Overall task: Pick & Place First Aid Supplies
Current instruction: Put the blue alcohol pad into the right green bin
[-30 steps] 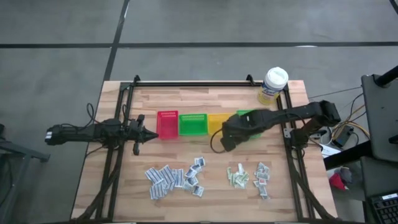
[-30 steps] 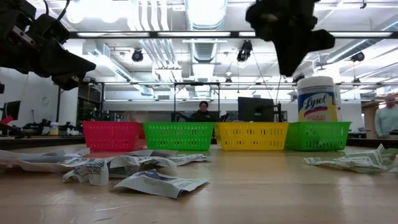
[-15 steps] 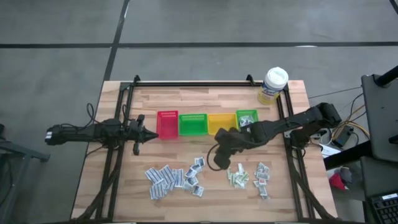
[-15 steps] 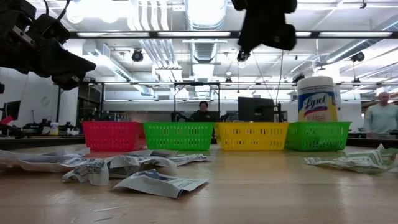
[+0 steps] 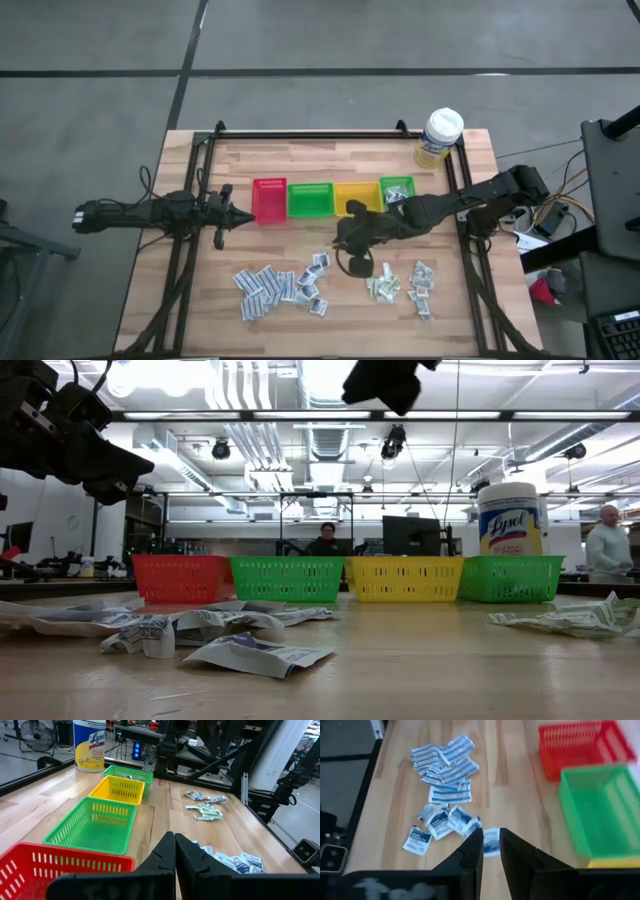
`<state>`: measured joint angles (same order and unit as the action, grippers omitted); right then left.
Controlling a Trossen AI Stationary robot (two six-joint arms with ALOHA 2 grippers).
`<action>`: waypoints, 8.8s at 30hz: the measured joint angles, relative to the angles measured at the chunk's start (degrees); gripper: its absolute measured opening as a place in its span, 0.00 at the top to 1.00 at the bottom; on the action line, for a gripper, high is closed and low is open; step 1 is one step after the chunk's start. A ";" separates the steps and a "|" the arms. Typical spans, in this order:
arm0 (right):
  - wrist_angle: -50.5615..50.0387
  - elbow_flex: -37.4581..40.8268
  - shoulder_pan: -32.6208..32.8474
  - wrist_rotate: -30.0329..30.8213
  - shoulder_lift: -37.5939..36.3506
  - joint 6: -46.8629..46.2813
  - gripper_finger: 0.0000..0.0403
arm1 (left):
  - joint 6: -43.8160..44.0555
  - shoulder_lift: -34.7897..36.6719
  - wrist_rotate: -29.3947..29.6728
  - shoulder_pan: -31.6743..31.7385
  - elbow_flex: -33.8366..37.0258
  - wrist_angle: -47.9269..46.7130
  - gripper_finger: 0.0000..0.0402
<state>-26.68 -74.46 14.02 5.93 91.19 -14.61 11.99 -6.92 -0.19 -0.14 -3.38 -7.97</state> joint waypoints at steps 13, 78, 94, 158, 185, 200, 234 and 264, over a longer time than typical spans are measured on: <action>2.93 -2.64 -0.12 -1.50 11.79 9.59 0.80 | -0.04 -0.86 0.04 0.01 0.00 -0.11 1.00; -35.27 -42.76 -4.04 -4.33 45.60 16.54 0.64 | -0.20 -1.60 0.04 0.02 0.00 0.00 1.00; -32.36 -37.62 -4.17 -4.61 45.47 16.10 0.68 | -0.20 -1.60 0.06 0.01 0.00 0.01 1.00; -39.20 -41.53 -4.94 -2.27 45.27 14.96 0.98 | -0.22 -1.60 0.06 0.01 -0.01 0.02 1.00; -37.54 -39.12 -5.64 -2.98 45.45 17.26 0.80 | -0.20 -1.57 0.04 0.01 -0.01 0.33 1.00; -37.70 -38.40 -6.16 -3.16 45.43 17.37 0.98 | -0.20 -1.57 0.04 0.01 0.00 0.30 1.00; -63.34 -48.19 -3.33 0.87 44.33 4.50 0.98 | -0.20 -1.64 0.04 0.02 -0.02 0.26 1.00; -60.11 -46.88 0.12 15.24 44.71 -0.67 0.98 | -0.08 -1.66 0.04 0.01 0.00 0.43 1.00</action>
<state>-86.79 -121.34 14.14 21.17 135.90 -15.28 11.91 -8.58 -0.14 -0.13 -3.38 -7.54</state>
